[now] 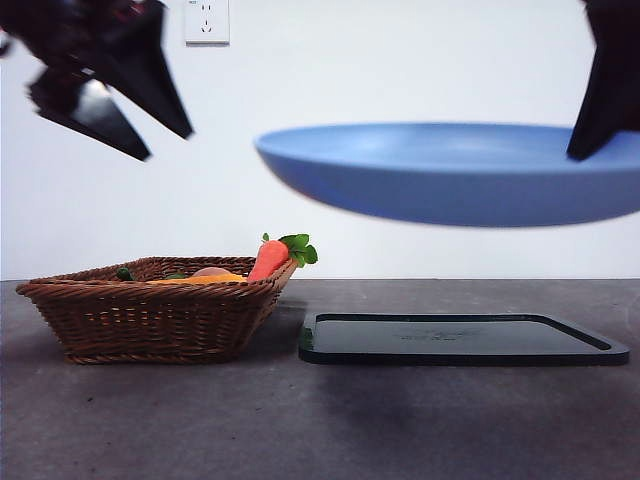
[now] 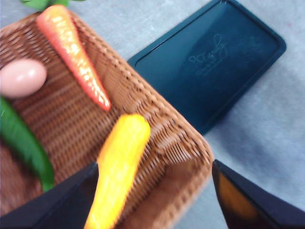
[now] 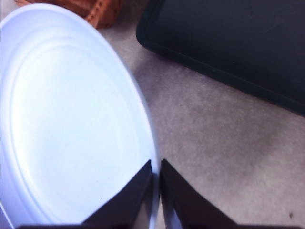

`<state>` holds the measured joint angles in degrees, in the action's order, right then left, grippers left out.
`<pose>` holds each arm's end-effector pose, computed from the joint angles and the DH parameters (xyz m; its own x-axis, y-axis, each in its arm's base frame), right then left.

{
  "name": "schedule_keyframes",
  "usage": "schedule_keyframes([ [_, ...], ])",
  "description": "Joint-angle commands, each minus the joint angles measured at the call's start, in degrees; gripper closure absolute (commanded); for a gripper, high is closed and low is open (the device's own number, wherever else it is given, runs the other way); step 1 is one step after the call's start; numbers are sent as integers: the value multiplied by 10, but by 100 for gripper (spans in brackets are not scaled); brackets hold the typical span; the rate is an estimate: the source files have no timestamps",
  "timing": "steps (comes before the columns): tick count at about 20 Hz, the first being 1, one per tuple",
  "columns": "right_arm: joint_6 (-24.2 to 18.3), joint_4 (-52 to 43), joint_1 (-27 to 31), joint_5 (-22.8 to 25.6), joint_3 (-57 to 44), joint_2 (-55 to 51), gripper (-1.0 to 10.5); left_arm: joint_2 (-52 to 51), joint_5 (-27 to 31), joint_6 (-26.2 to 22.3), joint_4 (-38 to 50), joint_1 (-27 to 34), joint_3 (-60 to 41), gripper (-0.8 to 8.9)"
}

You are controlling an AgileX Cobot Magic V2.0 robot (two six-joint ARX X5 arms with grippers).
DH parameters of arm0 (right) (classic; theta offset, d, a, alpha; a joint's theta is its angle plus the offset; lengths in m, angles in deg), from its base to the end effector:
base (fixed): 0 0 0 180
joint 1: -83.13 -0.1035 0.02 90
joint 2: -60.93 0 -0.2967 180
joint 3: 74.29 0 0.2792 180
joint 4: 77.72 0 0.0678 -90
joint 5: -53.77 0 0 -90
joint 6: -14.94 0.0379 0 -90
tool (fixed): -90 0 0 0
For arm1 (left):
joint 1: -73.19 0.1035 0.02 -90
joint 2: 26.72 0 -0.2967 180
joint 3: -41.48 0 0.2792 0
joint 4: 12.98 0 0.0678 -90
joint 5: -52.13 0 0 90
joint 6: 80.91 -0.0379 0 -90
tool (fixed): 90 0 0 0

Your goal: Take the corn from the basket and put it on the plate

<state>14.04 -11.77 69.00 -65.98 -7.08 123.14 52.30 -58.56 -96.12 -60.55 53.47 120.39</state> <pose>0.1978 0.0692 0.3023 0.2877 0.5841 -0.7590 -0.4589 0.7797 0.4261 0.2894 -0.1180 0.3179 0.4737 -0.5451 -0.6917 0.7033 0.7069 -0.0754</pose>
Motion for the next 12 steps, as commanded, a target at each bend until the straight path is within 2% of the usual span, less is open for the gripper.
schedule_keyframes([
  [1,-7,9,5,-2,12,-20,945,65,20,-39,-23,-8,53,424],
  [5,-9,23,15,-2,12,-58,945,153,34,-69,-42,-13,104,424],
  [12,-13,26,28,-2,12,-69,945,231,33,-82,-31,-22,108,424],
])
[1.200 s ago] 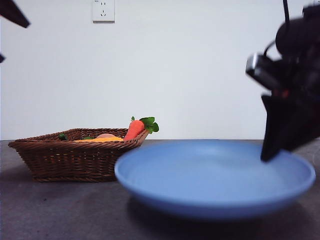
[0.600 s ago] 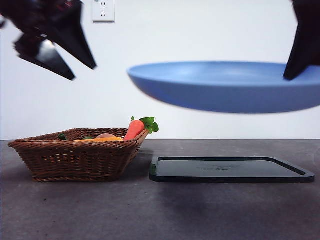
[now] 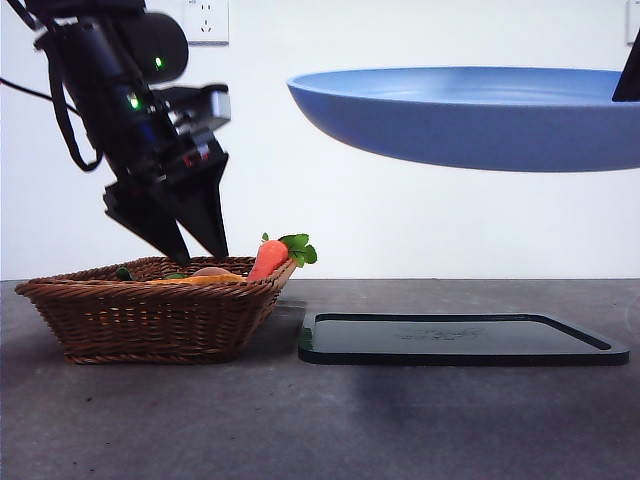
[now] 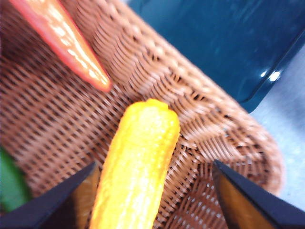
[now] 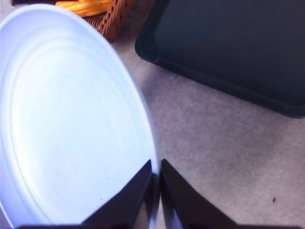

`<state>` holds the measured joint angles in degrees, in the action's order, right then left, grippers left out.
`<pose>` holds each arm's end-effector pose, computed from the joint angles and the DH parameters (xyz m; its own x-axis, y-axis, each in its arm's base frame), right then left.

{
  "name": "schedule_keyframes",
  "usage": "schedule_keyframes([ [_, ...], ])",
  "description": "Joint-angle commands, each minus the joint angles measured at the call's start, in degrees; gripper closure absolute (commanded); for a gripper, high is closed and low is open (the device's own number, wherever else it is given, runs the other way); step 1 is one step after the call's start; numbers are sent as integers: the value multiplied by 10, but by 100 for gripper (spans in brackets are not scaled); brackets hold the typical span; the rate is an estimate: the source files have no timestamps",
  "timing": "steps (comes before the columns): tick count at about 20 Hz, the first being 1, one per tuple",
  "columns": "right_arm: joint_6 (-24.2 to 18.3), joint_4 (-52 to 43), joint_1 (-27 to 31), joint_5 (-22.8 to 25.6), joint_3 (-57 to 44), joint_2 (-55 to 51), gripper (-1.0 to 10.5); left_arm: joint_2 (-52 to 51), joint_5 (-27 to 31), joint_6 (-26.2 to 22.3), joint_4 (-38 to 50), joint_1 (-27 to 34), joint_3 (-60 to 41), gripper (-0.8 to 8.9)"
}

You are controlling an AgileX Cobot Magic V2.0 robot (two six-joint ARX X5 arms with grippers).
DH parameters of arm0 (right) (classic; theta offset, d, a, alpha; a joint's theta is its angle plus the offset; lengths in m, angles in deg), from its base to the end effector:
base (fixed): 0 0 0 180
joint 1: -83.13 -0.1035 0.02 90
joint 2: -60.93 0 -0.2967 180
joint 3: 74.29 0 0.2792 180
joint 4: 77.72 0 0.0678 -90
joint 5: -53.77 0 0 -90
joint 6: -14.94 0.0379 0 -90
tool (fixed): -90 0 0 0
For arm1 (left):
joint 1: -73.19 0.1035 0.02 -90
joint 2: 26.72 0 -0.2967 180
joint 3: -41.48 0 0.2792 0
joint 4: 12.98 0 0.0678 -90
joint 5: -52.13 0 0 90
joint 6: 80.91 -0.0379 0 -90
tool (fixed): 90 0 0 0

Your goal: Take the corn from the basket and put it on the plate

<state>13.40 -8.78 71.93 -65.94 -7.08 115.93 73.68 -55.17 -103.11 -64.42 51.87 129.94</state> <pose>0.1709 0.0530 0.3214 0.3711 0.5787 -0.7262 -0.4573 0.7945 0.3995 0.3623 -0.1535 0.2446 0.2904 -0.4326 -0.8536 0.7510 0.6558 -0.0768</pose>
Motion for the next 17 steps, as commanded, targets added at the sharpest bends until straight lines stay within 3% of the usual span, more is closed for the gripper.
schedule_keyframes([
  [1,-6,-3,-1,-3,12,3,945,25,0,-12,13,-7,13,424],
  [9,-6,-4,-1,-3,12,3,945,78,15,-13,46,-10,13,425],
  [17,-6,-4,-1,-3,12,3,945,78,25,-14,44,-10,13,571],
])
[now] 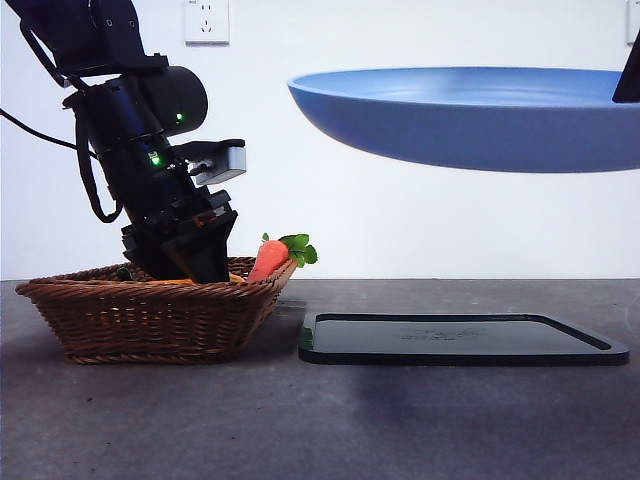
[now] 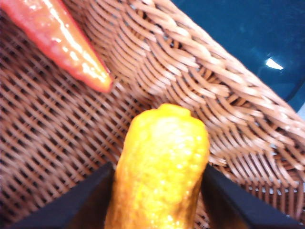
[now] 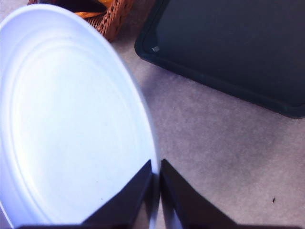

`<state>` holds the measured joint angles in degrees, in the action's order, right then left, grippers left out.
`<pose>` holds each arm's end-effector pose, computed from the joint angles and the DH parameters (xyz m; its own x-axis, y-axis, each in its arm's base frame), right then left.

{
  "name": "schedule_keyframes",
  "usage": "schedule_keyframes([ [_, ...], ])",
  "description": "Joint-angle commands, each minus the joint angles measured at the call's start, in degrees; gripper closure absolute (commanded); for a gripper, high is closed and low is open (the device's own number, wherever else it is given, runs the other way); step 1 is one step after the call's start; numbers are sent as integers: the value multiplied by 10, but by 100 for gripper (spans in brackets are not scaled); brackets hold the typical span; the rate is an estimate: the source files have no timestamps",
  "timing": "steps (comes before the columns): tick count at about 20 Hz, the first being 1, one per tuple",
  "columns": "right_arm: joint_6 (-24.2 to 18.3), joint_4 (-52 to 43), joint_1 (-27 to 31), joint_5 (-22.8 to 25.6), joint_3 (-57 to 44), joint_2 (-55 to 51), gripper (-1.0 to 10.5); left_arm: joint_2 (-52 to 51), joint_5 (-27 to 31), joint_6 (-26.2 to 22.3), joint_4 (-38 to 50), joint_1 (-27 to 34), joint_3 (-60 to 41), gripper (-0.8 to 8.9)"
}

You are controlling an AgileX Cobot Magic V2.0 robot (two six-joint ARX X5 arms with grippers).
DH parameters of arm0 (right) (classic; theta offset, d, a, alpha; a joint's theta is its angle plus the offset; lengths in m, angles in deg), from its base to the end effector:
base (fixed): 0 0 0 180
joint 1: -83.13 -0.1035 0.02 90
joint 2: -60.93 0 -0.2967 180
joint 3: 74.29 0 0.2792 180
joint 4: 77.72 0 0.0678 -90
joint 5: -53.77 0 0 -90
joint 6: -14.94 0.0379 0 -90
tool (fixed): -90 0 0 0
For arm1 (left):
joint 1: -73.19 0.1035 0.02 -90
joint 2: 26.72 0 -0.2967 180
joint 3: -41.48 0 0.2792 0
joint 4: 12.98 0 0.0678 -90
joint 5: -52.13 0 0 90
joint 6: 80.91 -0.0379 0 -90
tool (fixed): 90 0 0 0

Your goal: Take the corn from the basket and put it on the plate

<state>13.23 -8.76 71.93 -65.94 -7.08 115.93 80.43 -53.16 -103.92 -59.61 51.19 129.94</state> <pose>0.1709 0.0530 0.3214 0.3709 0.5787 -0.7264 -0.4596 0.7940 0.3979 0.3815 -0.1649 0.2027 0.2747 -0.3954 -0.8765 0.7559 0.6522 -0.0573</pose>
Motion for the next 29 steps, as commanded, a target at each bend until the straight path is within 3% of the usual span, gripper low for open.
schedule_keyframes([
  [1,-5,-4,-1,-3,12,3,945,11,6,-5,-8,-3,13,571],
  [7,-4,-10,-1,-3,12,3,945,10,5,11,-20,-3,31,595],
  [12,13,-26,-1,0,12,8,945,10,-20,16,-115,-3,148,595],
  [17,33,-66,0,32,12,61,945,10,-146,34,-239,-3,292,595],
  [20,44,-103,1,31,12,132,945,10,-259,42,-286,-7,353,595],
  [22,67,-147,1,24,12,178,945,10,-298,42,-297,-17,369,595],
  [26,119,-234,1,-23,12,247,945,10,-289,24,-305,-58,363,595],
  [29,138,-263,1,-46,12,259,945,13,-216,-5,-304,-100,357,595],
])
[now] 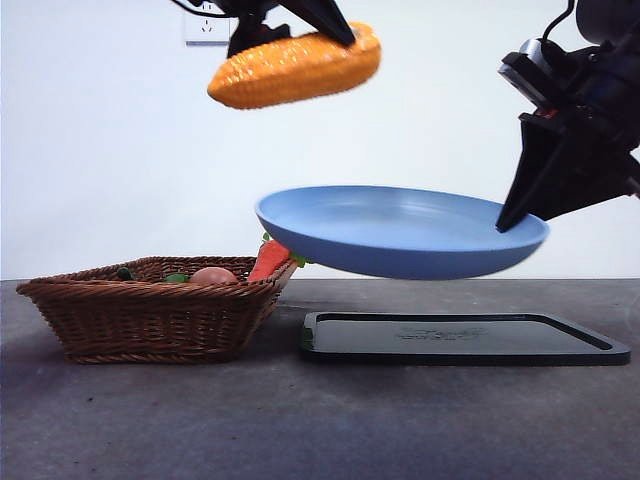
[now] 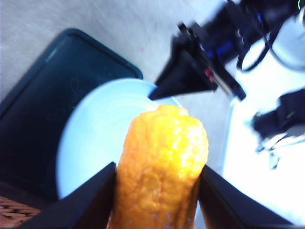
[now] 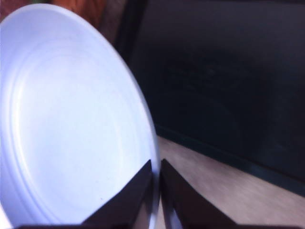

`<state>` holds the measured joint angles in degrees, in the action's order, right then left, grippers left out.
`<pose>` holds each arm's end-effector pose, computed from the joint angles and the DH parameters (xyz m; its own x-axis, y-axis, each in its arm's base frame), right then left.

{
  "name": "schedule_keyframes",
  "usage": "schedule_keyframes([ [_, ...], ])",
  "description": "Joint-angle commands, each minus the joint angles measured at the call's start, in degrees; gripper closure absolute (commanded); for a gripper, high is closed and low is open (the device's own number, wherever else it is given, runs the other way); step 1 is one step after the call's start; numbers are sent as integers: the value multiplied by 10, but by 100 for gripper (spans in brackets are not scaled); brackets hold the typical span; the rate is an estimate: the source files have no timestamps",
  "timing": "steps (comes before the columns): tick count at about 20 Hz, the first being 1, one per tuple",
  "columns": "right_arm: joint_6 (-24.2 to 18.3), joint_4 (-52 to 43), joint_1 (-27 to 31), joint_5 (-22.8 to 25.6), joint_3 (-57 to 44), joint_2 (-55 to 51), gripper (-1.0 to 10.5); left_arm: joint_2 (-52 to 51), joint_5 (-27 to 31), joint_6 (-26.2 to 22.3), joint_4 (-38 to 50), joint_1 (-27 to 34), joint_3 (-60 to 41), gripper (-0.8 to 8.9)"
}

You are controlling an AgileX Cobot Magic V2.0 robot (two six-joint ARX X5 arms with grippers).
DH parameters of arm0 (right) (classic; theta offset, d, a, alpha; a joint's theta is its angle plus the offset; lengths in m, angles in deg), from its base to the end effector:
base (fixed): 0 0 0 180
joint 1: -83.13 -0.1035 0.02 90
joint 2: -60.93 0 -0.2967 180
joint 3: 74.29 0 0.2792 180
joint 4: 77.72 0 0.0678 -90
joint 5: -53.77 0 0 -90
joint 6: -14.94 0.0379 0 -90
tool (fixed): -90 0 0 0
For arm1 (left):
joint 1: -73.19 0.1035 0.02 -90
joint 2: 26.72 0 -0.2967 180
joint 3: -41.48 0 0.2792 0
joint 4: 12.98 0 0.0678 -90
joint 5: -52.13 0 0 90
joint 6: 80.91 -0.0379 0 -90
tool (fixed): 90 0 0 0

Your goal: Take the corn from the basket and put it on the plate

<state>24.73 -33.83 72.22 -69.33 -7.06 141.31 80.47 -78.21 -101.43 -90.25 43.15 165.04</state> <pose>0.2872 0.0764 0.2490 0.3442 0.6225 -0.7029 -0.3036 0.7822 0.5440 0.3535 -0.2328 0.3812 -0.0032 -0.7459 -0.6660 0.8777 0.3170 -0.3592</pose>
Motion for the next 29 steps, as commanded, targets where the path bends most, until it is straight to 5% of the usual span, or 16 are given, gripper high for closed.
schedule_keyframes([
  [1,28,-19,-2,-19,12,5,945,16,71,-40,2,-34,4,595],
  [9,35,-23,-1,-44,13,5,945,90,186,-43,19,-101,3,612],
  [14,35,-23,-1,-46,13,5,945,113,190,-43,28,-117,3,602],
  [19,35,-23,-1,-44,13,5,945,113,191,-38,30,-118,3,421],
  [29,38,-3,2,-34,13,5,945,104,191,-25,-37,-106,103,422],
])
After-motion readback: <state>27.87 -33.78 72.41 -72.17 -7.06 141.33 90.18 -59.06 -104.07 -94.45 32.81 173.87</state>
